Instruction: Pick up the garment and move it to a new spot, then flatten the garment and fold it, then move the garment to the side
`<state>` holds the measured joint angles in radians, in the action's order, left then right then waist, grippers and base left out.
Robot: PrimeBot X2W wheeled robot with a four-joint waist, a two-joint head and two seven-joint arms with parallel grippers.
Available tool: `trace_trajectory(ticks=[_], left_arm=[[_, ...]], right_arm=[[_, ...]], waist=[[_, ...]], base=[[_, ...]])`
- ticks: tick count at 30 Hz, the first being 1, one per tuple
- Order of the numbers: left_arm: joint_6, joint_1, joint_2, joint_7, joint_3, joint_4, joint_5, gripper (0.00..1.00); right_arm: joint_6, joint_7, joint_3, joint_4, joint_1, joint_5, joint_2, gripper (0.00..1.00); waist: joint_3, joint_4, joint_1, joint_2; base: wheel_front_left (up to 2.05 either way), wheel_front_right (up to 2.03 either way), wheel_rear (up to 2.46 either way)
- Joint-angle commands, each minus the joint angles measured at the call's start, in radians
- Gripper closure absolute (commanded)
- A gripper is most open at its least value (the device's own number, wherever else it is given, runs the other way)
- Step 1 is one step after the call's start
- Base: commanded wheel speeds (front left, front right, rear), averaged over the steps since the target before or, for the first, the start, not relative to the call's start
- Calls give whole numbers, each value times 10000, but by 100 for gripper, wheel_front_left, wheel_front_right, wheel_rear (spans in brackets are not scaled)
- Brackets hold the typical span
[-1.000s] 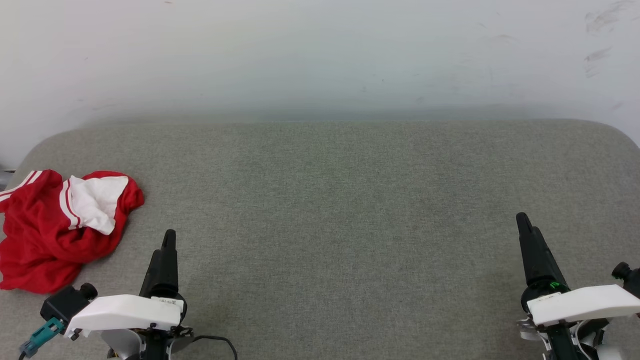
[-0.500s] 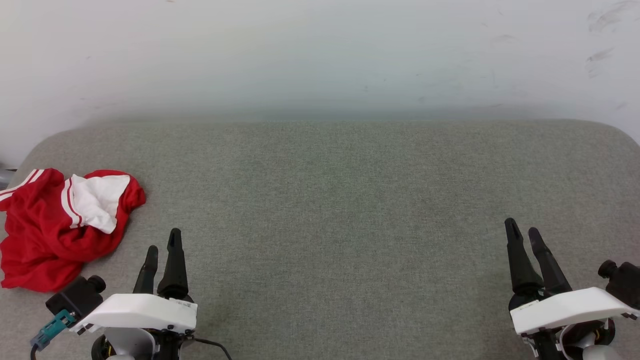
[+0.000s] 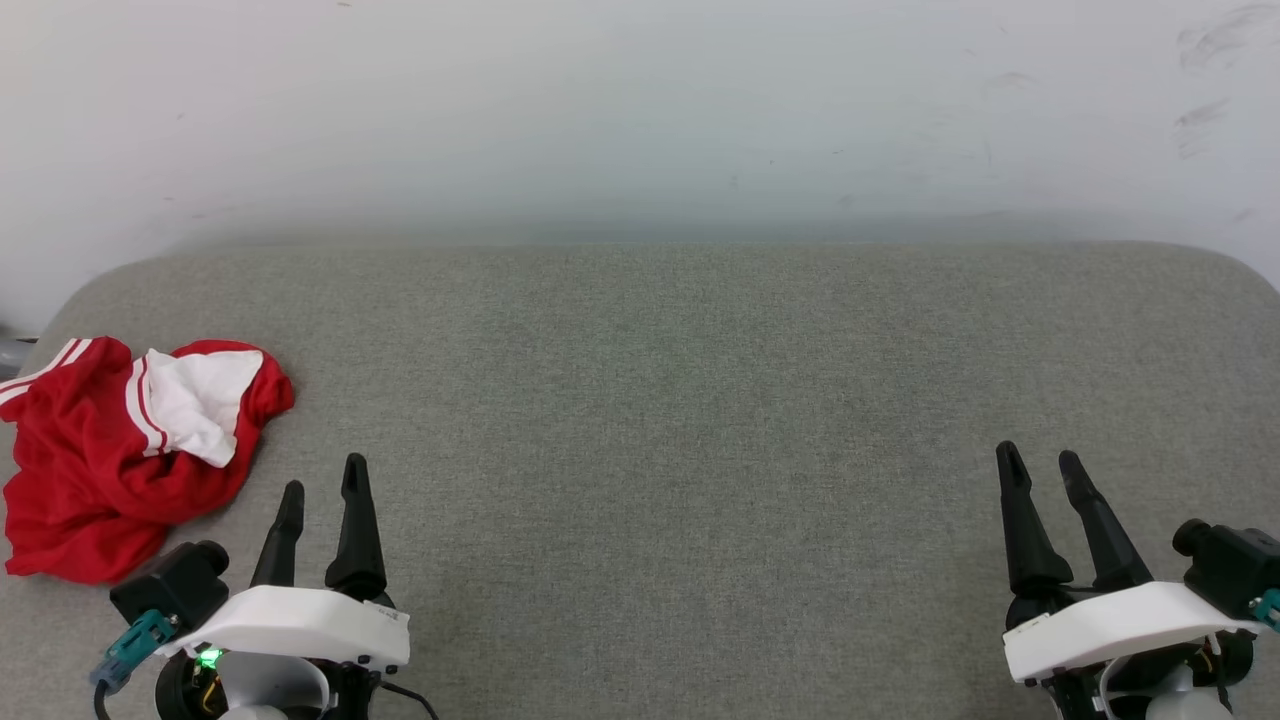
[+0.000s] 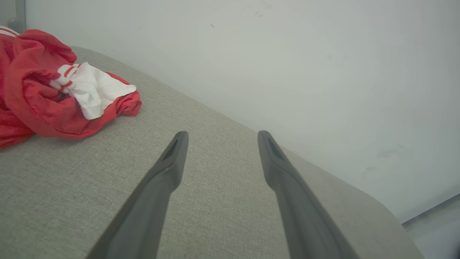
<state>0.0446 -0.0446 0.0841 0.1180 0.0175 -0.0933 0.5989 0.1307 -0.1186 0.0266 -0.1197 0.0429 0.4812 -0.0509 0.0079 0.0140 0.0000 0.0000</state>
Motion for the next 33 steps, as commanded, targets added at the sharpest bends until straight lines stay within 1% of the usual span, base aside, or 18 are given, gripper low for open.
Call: trace_trajectory(ticks=[1,10,20,33], left_arm=[[28,-4,86,93,-21,162,-225,0],[104,87,247,334,-206,345,-1154,0],[124,205,279,584,-448,371,-2169,0],[142,327,230,886,-562,361,-3311,0]], right_arm=[[1,-81,-14,172,66,-282,1,0],[1,-335,-43,293,38,-1423,3,0],[0,-584,-98,385,-69,-2563,6,0],[0,-878,-150,480,-158,-3664,8,0]], waist=[[1,2,0,0],[-8,19,0,0],[-29,23,0,0],[-40,3,0,0]], base=[[0,0,0],[0,0,0],[0,0,0],[0,0,0]])
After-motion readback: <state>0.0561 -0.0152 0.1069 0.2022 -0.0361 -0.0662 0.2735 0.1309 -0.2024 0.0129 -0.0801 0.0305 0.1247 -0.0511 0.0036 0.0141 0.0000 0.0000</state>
